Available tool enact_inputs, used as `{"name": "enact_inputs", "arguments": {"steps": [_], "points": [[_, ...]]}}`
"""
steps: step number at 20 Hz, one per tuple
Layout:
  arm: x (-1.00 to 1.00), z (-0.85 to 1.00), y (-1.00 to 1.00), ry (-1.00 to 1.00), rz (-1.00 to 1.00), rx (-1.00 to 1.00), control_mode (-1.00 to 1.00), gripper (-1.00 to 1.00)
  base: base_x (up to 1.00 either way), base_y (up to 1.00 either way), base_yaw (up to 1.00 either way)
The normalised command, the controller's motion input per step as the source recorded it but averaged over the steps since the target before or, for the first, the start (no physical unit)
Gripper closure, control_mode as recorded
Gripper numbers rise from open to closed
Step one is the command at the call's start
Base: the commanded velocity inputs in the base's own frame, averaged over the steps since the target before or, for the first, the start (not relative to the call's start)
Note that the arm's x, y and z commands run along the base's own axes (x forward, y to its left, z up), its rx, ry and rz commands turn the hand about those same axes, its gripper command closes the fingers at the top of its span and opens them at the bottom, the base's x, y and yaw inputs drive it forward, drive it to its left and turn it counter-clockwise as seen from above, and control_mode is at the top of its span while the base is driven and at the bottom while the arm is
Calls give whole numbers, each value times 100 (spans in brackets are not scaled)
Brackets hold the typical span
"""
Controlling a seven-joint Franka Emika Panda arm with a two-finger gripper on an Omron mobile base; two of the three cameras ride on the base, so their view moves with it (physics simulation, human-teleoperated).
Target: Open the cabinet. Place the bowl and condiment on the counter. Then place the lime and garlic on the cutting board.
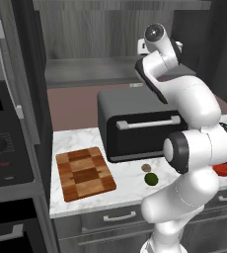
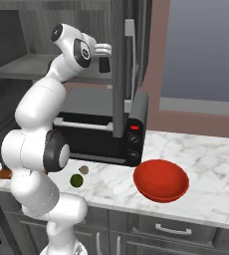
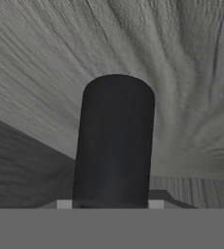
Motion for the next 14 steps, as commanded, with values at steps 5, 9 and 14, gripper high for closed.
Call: {"name": "enact_inputs", "arguments": {"steps": [5,9,14], "points": [[0,1,0,0,0,0,-100,100,0,0,0],[-7,22,0,0,0,0,-100,100,0,0,0],[-17,30,0,0,1,1,-100,100,0,0,0]]}}
